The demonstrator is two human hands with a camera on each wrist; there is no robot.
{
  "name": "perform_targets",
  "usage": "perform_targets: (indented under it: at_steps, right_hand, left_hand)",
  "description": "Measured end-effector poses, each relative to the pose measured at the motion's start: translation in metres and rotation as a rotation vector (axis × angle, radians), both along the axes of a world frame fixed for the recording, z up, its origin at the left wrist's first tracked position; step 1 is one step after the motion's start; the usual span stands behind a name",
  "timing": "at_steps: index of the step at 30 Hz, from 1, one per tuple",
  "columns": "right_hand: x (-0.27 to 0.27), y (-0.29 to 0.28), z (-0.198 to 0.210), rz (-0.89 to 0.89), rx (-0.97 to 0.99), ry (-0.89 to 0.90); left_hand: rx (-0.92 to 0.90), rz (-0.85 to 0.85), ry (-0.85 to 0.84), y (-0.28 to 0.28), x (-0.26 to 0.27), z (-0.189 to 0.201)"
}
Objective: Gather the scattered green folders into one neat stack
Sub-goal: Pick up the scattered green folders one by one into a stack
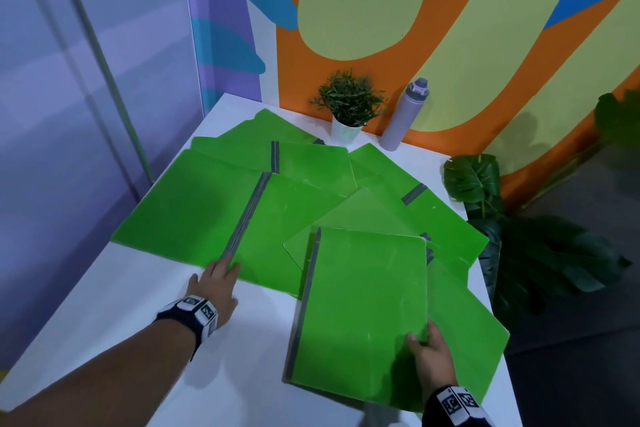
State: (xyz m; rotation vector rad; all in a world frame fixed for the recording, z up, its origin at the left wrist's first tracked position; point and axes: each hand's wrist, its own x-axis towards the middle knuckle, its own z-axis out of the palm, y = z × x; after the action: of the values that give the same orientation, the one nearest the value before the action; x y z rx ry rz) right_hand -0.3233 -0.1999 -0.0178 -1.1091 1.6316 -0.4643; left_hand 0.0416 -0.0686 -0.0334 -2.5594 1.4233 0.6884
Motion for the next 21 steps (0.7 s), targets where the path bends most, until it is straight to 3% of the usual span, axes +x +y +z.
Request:
perform_targets:
  at_steps: [6, 14, 17, 21]
  right_hand:
    - [0.002, -0.008, 0.003, 0.027, 0.007, 0.024]
    - [0.007, -0.004, -0.005, -0.032, 0.084, -0.009]
    - [0.009, 0.003, -0.014, 0.039, 0.060, 0.134]
    - [0.010, 0.011, -0.027, 0.133, 0.080, 0.284]
  left_hand:
    - [0.127, -0.038, 0.057, -0.011, 0.002, -0.001]
    - [0.076, -0.061, 0.029, 0.059, -0.038, 0.002]
    - [0.009, 0.107, 0.146, 0.072, -0.041, -0.004]
    - [-0.089, 0.340, 0.157, 0.054, -0.034, -0.010]
